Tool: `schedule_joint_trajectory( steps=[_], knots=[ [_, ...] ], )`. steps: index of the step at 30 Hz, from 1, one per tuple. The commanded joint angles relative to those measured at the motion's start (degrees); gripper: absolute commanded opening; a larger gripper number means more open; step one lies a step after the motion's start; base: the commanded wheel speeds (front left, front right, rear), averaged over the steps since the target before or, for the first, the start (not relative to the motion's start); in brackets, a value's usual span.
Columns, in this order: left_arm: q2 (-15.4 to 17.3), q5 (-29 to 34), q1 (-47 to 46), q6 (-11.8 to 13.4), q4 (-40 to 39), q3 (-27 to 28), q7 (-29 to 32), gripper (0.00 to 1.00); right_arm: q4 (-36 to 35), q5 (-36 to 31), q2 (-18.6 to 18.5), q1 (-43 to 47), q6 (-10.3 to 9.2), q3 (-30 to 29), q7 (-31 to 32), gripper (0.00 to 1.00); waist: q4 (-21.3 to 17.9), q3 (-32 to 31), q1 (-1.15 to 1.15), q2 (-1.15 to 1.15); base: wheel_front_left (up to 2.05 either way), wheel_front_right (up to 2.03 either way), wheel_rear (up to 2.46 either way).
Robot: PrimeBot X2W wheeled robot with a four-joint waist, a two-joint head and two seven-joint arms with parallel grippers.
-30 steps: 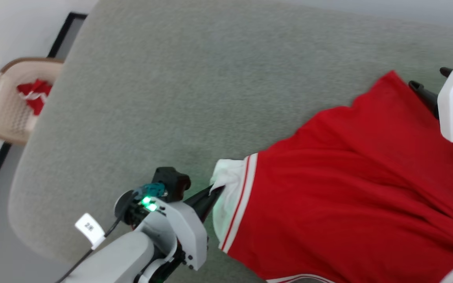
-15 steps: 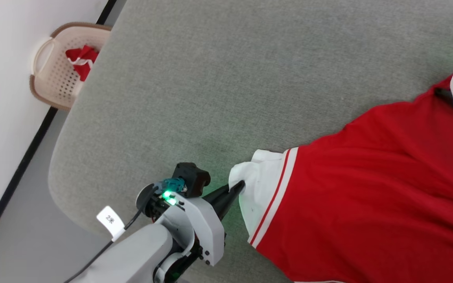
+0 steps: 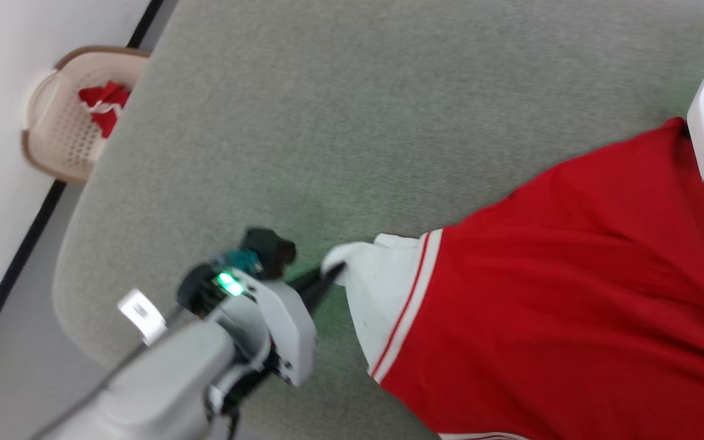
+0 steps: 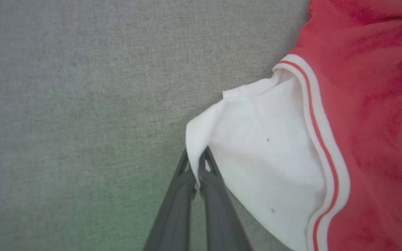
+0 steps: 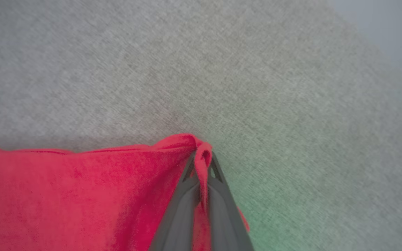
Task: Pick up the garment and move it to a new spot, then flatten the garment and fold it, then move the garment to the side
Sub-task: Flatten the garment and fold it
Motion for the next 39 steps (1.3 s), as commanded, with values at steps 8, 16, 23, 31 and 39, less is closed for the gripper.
schedule_joint_trajectory(
  steps=[8, 16, 23, 31, 39],
  knots=[
    [7.85, 1.59, -10.94, -1.22, -4.10, 2.29, 8.19, 0.00, -2.18, 2.17, 1.82, -4.08, -0.08, 0.92, -6.54, 0.00, -7.05, -6.54, 0.00, 0.00, 0.00, 0.00, 0.00],
    [12.09, 3.50, -26.49, -3.88, -1.41, 4.33, 17.92, 0.00, -5.68, 3.79, 2.43, -8.44, -0.08, 1.94, -14.75, 0.00, -12.77, -12.27, 0.00, 0.00, 0.00, 0.00, 0.00],
    [11.21, 5.78, -39.03, -5.80, 6.42, 4.93, 21.02, 0.00, -4.72, 4.72, 4.37, -12.98, -0.08, 1.41, -23.02, 0.00, -17.13, -16.09, 0.00, 0.00, 0.00, 0.00, 0.00],
    [9.10, 8.72, -49.15, -6.71, 15.68, 4.62, 18.08, 0.00, -3.50, 4.15, 5.84, -15.99, -0.08, 2.44, -29.41, 0.00, -20.49, -19.02, 0.00, 0.00, 0.00, 0.00, 0.00],
    [7.40, 10.73, -55.45, -7.10, 24.18, 4.00, 11.56, 0.00, -0.28, 4.38, 7.05, -17.68, -0.08, 1.68, -32.18, 0.00, -23.13, -20.77, 0.00, 0.00, 0.00, 0.00, 0.00]
  ],
)
